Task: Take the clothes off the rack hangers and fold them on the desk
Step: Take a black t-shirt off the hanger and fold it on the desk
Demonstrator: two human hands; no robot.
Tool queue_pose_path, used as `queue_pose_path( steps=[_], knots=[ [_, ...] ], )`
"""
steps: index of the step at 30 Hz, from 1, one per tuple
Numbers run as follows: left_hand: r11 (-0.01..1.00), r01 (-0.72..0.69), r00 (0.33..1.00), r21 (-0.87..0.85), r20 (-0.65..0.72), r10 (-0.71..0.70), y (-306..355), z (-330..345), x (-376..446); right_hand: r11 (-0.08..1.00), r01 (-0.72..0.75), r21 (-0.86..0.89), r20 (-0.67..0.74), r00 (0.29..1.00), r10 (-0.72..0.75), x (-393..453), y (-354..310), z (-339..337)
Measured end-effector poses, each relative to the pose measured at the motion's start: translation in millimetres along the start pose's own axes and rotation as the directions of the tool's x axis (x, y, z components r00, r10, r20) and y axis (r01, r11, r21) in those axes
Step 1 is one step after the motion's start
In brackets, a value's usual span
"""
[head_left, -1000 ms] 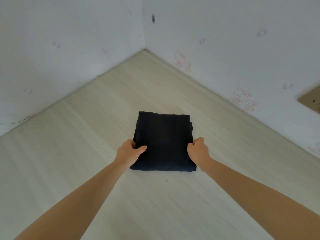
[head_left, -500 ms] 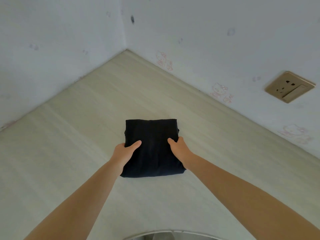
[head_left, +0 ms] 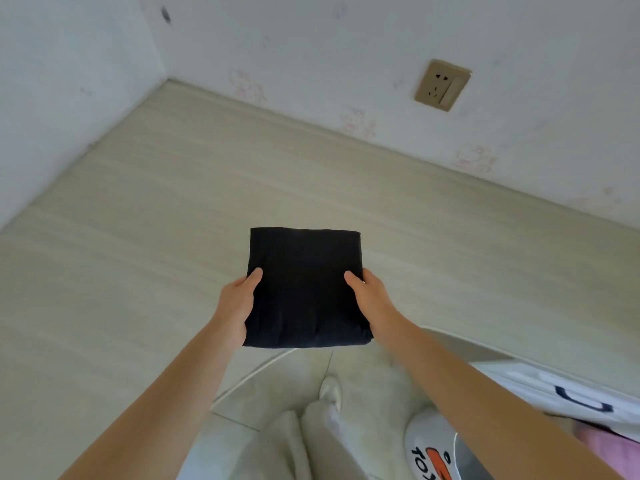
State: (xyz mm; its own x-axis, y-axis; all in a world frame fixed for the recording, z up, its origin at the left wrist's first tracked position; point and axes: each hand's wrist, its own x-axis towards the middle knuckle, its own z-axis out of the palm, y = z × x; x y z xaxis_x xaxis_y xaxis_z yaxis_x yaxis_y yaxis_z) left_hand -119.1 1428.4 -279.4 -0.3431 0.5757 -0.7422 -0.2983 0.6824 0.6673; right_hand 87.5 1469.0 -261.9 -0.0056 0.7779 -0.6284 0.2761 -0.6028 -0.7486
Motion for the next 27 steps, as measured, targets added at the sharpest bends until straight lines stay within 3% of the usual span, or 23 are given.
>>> queue_pose_path(
  steps=[10, 18, 27],
  knots=[
    [0.985, 0.045, 0.965, 0.164, 0.248, -0.085, -74, 83, -87, 0.977, -0.060, 0.205, -0.220, 0.970, 0.106, -99, 100, -108],
    [0.914, -0.025, 0.893, 0.405, 0.420, -0.162, -167, 185, -173, 0.857, -0.092, 0.506, -0.319, 0.904, 0.285, -189, 230, -214],
    [0.782, -0.162, 0.851, 0.602, 0.487, -0.199, -292, 312, -233, 0.768, -0.115, 0.630, -0.390, 0.809, 0.440, -260, 366, -332]
  ],
)
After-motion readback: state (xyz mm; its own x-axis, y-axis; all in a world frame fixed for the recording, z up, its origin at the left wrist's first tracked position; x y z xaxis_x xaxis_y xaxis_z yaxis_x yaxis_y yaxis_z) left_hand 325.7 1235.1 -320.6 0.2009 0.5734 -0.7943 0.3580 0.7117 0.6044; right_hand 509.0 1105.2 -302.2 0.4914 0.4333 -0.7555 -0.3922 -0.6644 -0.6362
